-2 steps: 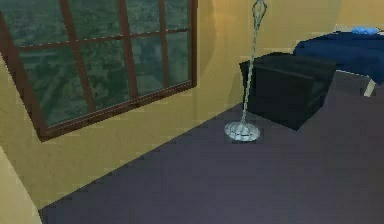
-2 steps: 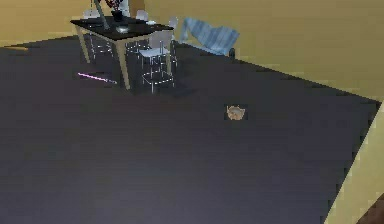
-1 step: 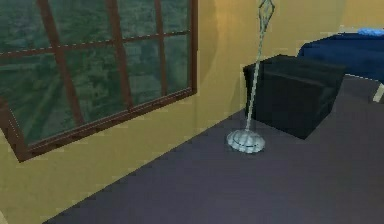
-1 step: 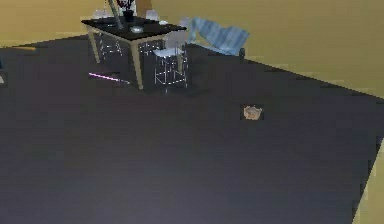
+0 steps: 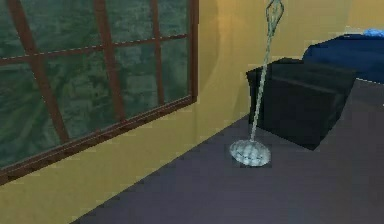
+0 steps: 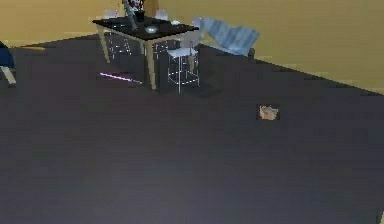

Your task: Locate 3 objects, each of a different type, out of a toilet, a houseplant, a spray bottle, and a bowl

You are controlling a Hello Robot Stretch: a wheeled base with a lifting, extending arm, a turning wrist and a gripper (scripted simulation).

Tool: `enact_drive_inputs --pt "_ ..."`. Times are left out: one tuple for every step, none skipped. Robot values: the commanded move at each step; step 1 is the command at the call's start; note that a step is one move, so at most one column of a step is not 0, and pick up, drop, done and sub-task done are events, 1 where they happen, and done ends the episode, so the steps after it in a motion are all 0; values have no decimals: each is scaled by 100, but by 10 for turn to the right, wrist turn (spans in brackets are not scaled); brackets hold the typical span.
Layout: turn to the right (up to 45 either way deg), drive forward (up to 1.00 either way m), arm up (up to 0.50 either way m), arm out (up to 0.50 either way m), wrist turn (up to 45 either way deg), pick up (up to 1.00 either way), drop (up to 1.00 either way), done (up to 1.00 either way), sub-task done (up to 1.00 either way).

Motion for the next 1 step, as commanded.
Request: enact_drive_inputs --pt "390 0 0 0 0 0 0 0 0"
